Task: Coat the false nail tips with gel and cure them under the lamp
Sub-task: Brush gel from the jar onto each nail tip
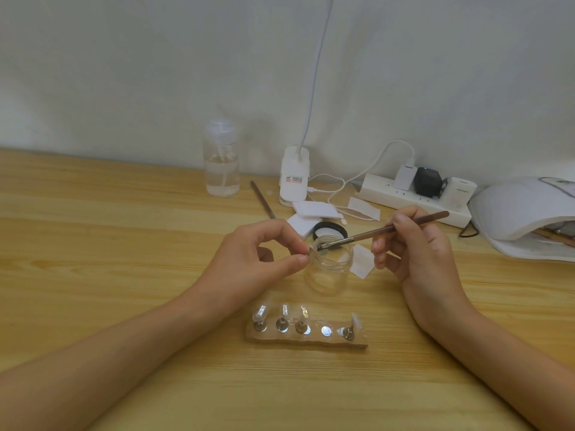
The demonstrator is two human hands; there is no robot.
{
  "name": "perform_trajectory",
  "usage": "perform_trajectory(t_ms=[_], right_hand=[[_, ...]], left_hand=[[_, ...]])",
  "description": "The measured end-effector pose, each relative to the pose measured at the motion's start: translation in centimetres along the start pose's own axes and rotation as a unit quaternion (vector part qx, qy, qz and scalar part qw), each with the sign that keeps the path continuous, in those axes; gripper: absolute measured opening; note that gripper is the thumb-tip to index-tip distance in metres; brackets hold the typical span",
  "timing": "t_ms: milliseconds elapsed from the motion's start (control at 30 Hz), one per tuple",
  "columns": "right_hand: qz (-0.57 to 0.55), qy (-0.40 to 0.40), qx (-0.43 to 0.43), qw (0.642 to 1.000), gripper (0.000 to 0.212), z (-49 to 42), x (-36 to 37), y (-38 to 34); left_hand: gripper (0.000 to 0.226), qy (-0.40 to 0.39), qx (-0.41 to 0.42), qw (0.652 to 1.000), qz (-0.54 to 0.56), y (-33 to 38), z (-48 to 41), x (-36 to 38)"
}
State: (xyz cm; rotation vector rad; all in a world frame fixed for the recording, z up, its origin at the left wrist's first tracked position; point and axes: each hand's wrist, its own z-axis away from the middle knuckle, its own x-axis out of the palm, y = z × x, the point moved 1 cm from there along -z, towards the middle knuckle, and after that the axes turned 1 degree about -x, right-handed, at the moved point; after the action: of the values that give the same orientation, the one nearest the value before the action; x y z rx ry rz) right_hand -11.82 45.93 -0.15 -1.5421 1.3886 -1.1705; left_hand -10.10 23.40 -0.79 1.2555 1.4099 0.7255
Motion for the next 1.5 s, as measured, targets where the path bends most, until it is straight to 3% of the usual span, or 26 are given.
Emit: perform_trajectory(t_ms=[200,333,500,600,733,967,1100,1233,1367,1500], right_hand=[[-0.014,-0.017,-0.014,1.000,0.019,0.09,0.14,-0.17],[-0.020,0.012,-0.001,1.000,0.019,-0.07,-0.14,-0.03],[-0.034,-0.032,-0.003,0.999,0.016,0.08,0.23,-0.13],[-0.011,0.004,0.011,1.000,0.018,-0.12,-0.07,0.19],[-0.059,-0.015,0.005,0.998,0.015,-0.13,-0.01,-0.07],[-0.042,0.010,0.021,0.999,0.018,-0.22,-0.11,0.18],[-0.043,-0.028,0.004,0.999,0.017,-0.06,0.15,-0.05],[-0.028,0.009,0.011,1.000,0.017,-0.20,-0.10,0.16],[-0.039,-0.024,-0.005,0.999,0.016,0.02,0.16,-0.16],[-0.015,0.012,0.003,1.000,0.019,-0.05,-0.13,0.02]], left_hand=[[0.013,0.005,0.011,1.000,-0.001,0.00,-0.09,0.02],[0.016,0.003,0.019,1.000,0.003,-0.10,-0.12,-0.01],[0.015,0.000,0.029,1.000,-0.001,-0.17,-0.16,-0.07],[0.015,-0.001,0.032,0.999,0.001,-0.15,-0.19,-0.05],[0.015,0.000,0.032,0.999,0.006,-0.16,-0.19,0.00],[0.015,0.000,0.034,0.999,0.003,-0.18,-0.16,-0.01],[0.016,0.000,0.033,0.999,0.005,-0.18,-0.19,-0.02],[0.015,0.001,0.032,0.999,0.006,-0.16,-0.20,0.00],[0.015,0.002,0.032,0.999,0.003,-0.15,-0.18,-0.01],[0.015,0.002,0.028,1.000,-0.003,-0.15,-0.11,-0.02]])
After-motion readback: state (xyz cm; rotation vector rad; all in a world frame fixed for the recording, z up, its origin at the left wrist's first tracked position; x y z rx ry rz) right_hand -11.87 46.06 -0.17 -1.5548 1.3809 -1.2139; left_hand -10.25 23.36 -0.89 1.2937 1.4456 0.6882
